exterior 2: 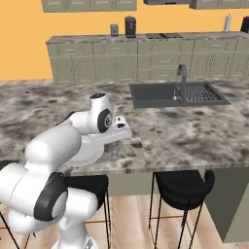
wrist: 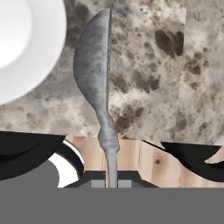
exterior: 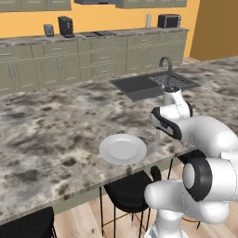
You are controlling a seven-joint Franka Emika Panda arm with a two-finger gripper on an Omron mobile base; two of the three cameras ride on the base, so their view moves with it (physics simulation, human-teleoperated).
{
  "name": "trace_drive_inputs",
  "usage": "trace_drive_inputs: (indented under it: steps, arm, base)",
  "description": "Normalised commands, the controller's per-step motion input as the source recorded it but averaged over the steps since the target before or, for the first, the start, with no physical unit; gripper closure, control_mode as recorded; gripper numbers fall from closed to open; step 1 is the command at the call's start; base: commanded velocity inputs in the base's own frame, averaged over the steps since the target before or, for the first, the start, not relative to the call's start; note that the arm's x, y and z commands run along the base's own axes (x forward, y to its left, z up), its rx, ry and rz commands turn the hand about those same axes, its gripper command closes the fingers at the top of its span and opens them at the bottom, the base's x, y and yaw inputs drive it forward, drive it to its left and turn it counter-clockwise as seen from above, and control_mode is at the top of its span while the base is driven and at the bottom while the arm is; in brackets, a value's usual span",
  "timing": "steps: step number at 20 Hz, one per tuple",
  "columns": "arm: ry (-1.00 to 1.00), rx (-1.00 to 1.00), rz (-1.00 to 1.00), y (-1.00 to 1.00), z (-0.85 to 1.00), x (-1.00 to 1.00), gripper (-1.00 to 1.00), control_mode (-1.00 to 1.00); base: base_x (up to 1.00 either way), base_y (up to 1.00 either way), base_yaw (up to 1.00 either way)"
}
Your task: Take the fork and place it on the left side of the plate. Then take the spoon and place it on the right side of the plate. Make sure they're directly next to the plate.
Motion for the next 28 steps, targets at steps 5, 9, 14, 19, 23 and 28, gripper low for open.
trace_drive_inputs:
  steps: [5,9,14,19,23,28]
  arm:
    - [0.05,0.03,-0.01,0.21,-0.32,0.42,1.00,-1.00]
    - [0.02,0.07,0.00,0.03,-0.33,0.39,1.00,-1.00]
    - [0.00,0.08,0.00,0.00,-0.33,0.35,1.00,-1.00]
    - [-0.01,0.04,0.00,0.05,-0.35,0.28,1.00,-1.00]
    - [-0.01,0.00,0.00,0.12,-0.24,0.18,1.00,-1.00]
    - [-0.01,0.01,0.00,0.12,-0.18,0.19,1.00,-1.00]
  base:
    - [0.00,0.00,0.00]
    - [0.00,0.00,0.00]
    - [0.00,0.00,0.00]
    - [0.00,0.00,0.00]
    - [0.00,0.00,0.00]
    - [0.00,0.00,0.00]
